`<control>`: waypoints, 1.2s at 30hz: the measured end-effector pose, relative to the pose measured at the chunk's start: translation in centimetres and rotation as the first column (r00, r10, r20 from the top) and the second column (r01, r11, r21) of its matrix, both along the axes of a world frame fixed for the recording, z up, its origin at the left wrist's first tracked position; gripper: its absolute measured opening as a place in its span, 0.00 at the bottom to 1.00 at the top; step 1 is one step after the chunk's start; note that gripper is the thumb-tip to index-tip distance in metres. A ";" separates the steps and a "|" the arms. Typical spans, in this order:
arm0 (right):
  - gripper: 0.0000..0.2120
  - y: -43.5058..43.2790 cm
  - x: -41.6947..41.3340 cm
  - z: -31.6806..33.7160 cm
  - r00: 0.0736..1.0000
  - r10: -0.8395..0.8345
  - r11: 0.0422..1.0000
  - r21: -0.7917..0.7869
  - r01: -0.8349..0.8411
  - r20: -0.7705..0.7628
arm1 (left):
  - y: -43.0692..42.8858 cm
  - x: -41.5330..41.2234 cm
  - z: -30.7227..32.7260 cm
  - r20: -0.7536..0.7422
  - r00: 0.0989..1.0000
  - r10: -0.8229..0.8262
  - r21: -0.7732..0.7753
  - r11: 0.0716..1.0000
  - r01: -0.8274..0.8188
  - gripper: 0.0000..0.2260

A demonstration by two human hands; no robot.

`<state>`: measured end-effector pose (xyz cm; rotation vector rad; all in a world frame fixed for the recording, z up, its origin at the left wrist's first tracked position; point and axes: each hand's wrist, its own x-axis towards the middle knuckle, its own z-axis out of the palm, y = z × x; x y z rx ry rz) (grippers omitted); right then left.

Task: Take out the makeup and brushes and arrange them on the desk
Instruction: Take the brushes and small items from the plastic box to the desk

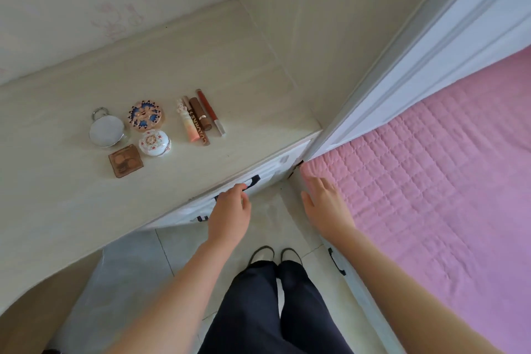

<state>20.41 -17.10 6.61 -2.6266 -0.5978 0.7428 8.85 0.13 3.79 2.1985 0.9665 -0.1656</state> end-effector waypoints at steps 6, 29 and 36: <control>0.21 -4.7 -4.3 1.4 0.984 -0.124 0.990 -0.046 0.131 0.130 | -2.7 1.4 2.5 0.037 0.905 -0.424 0.252 0.880 0.402 0.12; 0.24 -24.5 -29.3 3.8 0.522 -0.757 0.518 -0.126 0.846 0.393 | -28.3 -5.5 6.7 0.106 -0.126 -0.986 0.564 -0.045 0.825 0.19; 0.25 -30.2 -39.4 4.4 0.291 -0.854 0.272 -0.106 0.956 0.430 | -37.8 -14.5 6.2 0.092 -0.330 -0.940 0.527 -0.235 0.817 0.17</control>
